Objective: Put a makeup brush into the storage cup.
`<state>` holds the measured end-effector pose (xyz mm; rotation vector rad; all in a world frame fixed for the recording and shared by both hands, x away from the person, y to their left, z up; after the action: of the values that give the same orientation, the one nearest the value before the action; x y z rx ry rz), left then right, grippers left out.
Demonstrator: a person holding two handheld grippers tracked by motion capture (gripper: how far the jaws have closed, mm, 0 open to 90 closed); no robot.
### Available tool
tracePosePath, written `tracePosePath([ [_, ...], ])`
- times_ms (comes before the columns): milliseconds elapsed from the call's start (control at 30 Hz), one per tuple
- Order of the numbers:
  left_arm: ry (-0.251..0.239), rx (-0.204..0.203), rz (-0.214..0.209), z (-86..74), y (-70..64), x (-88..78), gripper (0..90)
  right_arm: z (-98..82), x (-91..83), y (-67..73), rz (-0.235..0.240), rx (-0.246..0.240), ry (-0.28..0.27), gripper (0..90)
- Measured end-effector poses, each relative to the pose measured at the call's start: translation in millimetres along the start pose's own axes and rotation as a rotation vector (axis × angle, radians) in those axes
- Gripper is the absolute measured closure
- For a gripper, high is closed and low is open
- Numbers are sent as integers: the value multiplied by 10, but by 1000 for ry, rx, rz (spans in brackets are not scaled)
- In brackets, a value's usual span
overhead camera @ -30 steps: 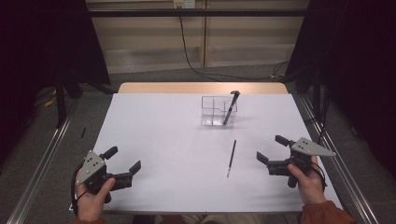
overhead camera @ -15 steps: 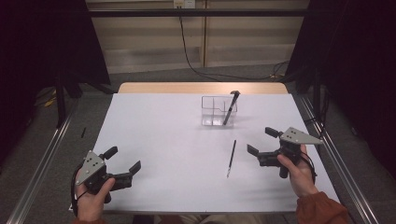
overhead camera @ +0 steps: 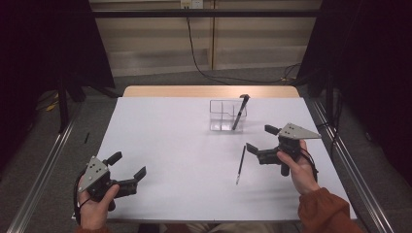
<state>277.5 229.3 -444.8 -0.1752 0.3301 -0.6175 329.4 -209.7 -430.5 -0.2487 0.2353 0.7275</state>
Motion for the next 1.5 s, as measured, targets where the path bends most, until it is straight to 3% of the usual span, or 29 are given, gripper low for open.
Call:
tracePosePath([
  [233, -4, 1, 6, -1, 11, -22, 24, 59, 174, 3, 23, 2, 2, 3],
  [667, 1, 3, 8, -7, 17, -27, 24, -15, 235, 6, 112, -26, 157, 48],
  [867, 6, 5, 9, -10, 13, -15, 24, -83, 247, 1, 185, -50, 232, 89],
  [1267, 7, 8, 7, -13, 14, -16, 24, -175, 229, 2, 313, -47, 368, 16],
  [1500, 6, 9, 7, -12, 14, -14, 24, -164, 250, -34, 356, -46, 410, 16],
])
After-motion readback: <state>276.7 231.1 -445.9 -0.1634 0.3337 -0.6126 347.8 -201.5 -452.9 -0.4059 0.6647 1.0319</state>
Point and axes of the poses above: each handheld gripper's, and its own axes: x roughly forward along the jaws, z roughly out of its top, y roughly to its left, the point moved 5 cm from there along x, roughly forward along the jaws, and after that the axes turned 12 degrees about -x, right-handed, at the moved point
